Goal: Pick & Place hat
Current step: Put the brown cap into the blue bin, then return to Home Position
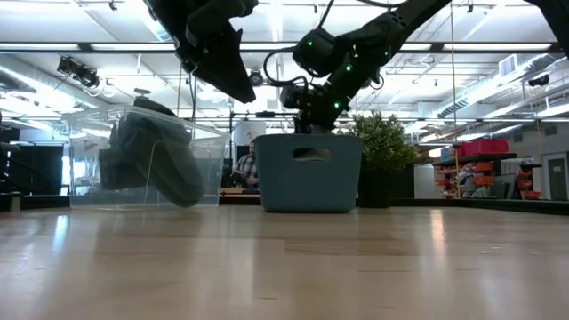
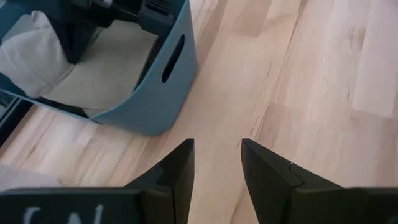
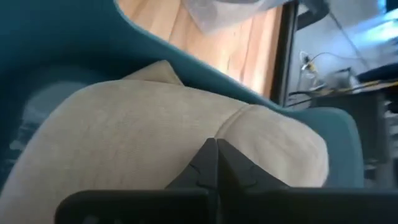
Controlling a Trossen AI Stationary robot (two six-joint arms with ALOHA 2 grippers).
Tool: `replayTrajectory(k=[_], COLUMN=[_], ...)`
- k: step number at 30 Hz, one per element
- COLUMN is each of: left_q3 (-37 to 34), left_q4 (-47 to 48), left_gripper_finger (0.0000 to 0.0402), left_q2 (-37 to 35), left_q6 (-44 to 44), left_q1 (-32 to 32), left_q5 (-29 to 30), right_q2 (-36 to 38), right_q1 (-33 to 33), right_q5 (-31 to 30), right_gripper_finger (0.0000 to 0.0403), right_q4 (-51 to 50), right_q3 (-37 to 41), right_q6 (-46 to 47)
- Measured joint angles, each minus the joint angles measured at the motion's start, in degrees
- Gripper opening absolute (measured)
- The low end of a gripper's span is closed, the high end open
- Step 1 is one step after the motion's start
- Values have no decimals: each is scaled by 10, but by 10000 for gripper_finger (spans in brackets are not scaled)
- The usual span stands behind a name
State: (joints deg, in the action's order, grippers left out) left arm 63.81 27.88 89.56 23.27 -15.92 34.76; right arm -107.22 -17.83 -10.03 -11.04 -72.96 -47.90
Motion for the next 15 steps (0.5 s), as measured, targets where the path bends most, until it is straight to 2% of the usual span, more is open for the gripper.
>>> replayTrajectory(k=[6,15], left_q3=[0,0], left_q4=[2,30], left_gripper_finger=[135,135], left_q2=[-25,-163], left_q6=[19,10], left_q1=[-1,-1], left_q5=[13,36], right_q2=[42,190], right_q1=[26,103], right_q5=[-3,-28], right_gripper_finger=[2,3], right_q4=[24,-25], right_q3=[0,0], right_q6=[-17,121])
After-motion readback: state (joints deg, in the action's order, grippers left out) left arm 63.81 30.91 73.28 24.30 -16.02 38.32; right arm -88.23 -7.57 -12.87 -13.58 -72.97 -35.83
